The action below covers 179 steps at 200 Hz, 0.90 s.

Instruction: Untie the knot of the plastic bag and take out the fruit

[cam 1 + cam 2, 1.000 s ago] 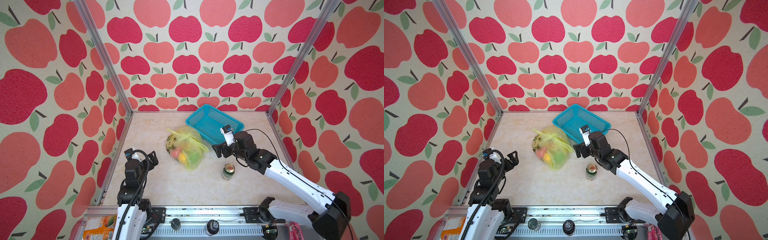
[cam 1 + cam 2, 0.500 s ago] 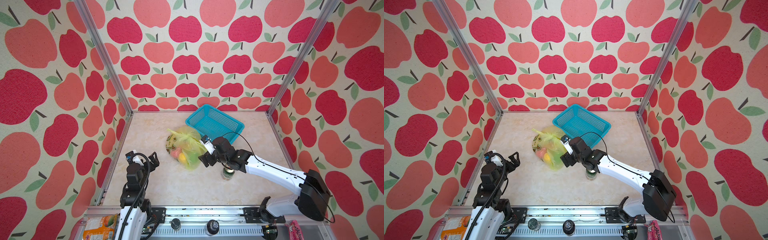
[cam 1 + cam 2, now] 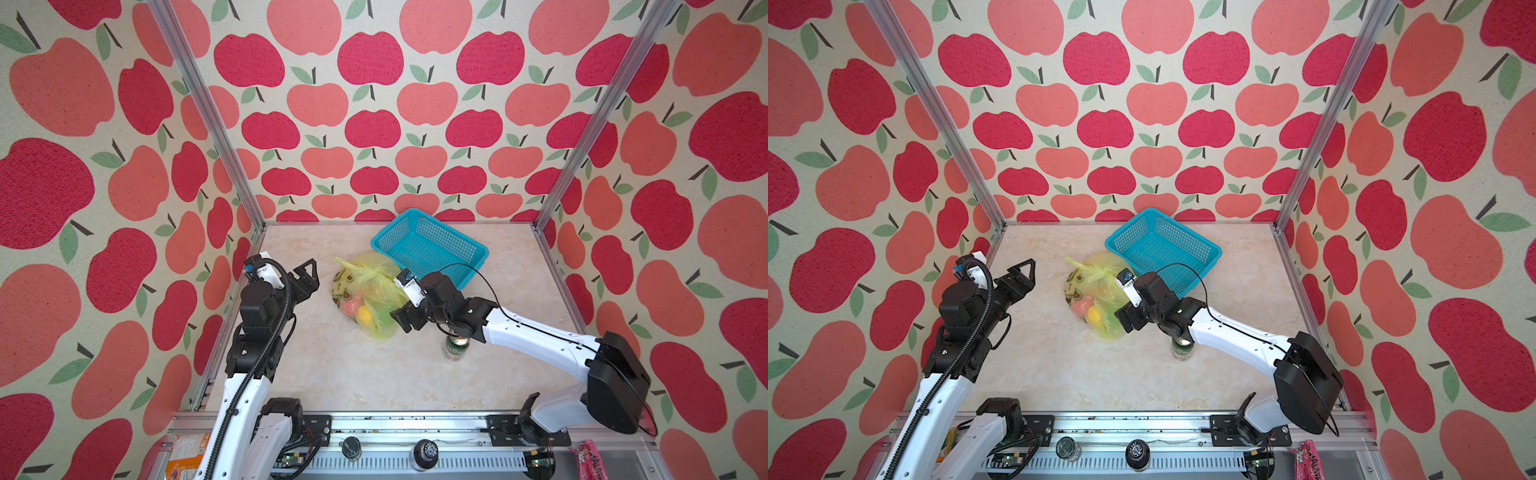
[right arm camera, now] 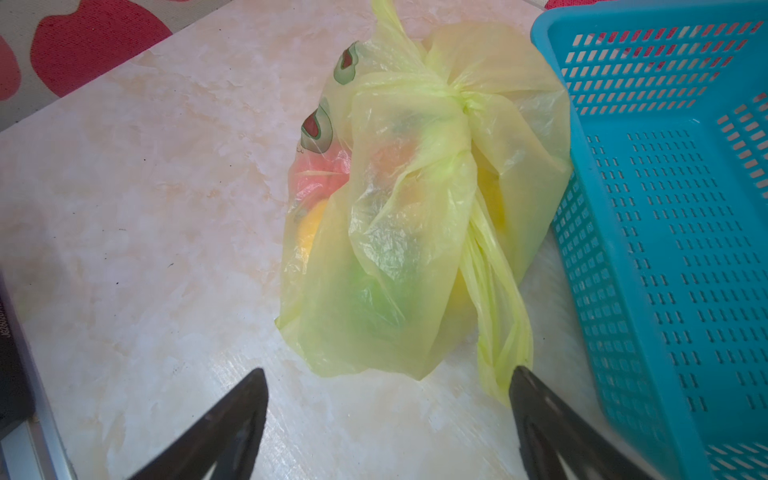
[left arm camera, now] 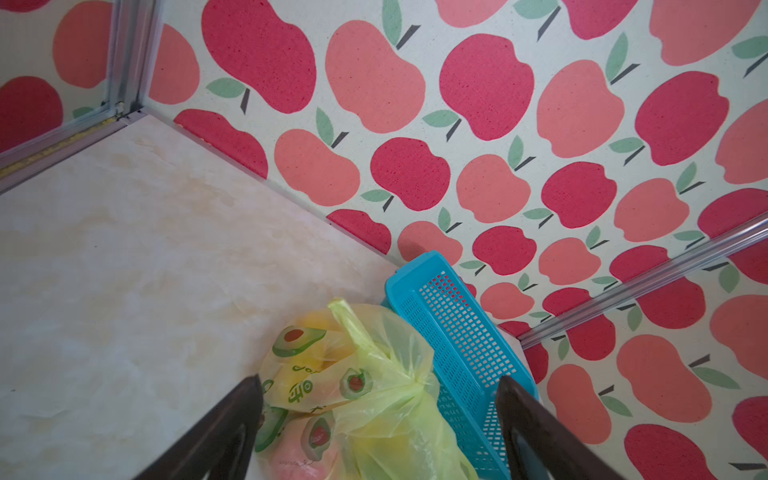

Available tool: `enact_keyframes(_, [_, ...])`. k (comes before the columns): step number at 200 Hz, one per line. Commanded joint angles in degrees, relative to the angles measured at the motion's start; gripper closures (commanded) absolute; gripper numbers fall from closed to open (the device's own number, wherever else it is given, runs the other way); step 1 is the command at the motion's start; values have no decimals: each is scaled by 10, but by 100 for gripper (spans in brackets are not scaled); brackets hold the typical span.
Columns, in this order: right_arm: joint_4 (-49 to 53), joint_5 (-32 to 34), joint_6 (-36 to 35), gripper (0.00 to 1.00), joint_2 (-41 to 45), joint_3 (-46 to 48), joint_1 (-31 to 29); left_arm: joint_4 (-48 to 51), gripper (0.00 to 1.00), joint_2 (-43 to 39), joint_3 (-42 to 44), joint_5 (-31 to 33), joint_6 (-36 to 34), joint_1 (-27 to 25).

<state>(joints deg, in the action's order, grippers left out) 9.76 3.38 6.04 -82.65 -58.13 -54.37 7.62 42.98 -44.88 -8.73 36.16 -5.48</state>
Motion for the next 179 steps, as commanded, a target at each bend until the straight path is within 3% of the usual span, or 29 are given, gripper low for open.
enact_keyframes(1, [-20,-14,14,8,14,3,-4,81,4,22,-9,28,-32,-25])
enact_keyframes(25, [-23,-4,6,8,0,3,-4,75,0,36,12,36,-19,-25])
enact_keyframes(58, [-36,-21,13,9,-7,5,-3,136,6,77,-25,14,-14,-32])
enact_keyframes(71, [-37,-25,14,9,-7,6,-4,149,0,78,-22,50,-23,-40])
enact_keyframes(89, [-28,-19,7,9,-6,5,-4,165,1,79,-41,62,-31,-43])
enact_keyframes(106, [-15,1,-2,7,-9,2,-4,182,1,79,-74,21,-41,-54])
enact_keyframes(128, [-31,24,-6,6,-32,6,-3,190,1,60,-71,110,-57,-89])
enact_keyframes(179, [24,19,33,8,-113,-113,-3,156,1,51,-89,41,-93,-86])
